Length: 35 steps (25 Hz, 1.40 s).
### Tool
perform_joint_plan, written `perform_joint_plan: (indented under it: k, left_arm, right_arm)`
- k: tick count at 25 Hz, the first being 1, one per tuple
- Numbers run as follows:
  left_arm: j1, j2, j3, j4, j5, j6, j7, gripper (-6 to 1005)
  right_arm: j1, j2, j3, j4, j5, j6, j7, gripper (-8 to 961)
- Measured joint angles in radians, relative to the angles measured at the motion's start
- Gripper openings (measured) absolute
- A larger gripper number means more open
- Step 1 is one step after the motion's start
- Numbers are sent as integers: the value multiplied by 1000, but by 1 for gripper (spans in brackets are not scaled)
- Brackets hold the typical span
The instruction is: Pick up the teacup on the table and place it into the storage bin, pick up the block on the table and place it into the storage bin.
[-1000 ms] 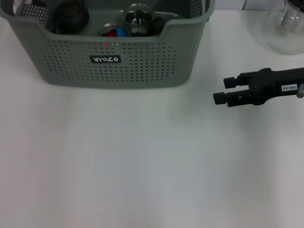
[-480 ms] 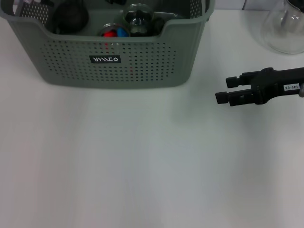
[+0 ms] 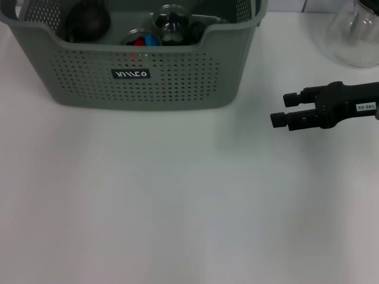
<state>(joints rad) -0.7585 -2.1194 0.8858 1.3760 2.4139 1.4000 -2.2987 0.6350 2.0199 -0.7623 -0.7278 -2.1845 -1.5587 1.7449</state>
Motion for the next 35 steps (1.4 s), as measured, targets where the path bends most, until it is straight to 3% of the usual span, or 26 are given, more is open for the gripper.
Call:
perform_joint_plan:
  k: [2, 5, 7, 9, 10, 13, 15, 20, 24, 29, 35]
  left_arm:
    - [94, 0, -23, 94, -193, 91, 52, 692]
    - [221, 0, -75, 129, -456, 231, 165, 721]
    - [295, -3, -102, 92, -590, 323, 250, 728]
    - [318, -4, -110, 68, -629, 352, 282, 785]
    - [359, -7, -118, -26, -675, 400, 359, 814]
    - [375, -10, -119, -128, -664, 421, 428, 870]
    - [374, -3, -123, -405, -595, 415, 611, 869]
    - [358, 20, -125, -650, -538, 302, 800, 867]
    - [369, 22, -125, -690, -512, 207, 848, 865]
    - [373, 22, -125, -694, -502, 189, 853, 865]
    - [366, 21, -123, -718, -497, 140, 857, 861]
  right_arm:
    - [-1, -1, 14, -9, 2, -27, -17, 796]
    - [-6, -6, 59, -14, 17, -100, -68, 796]
    - [-11, -10, 84, -14, 35, -145, -105, 796]
    - [-17, -13, 105, -9, 48, -173, -147, 796]
    - [-19, -13, 110, -6, 50, -178, -166, 796]
    - [-24, -7, 116, -2, 52, -187, -228, 795]
    - [-24, 1, 113, -1, 52, -186, -267, 795]
    - [-7, 25, 108, 32, 52, -153, -374, 795]
    - [28, 44, 96, 105, 48, -87, -468, 796]
    - [51, 67, 32, 138, 46, 6, -493, 796]
    - [59, 74, -7, 167, 45, 63, -488, 795]
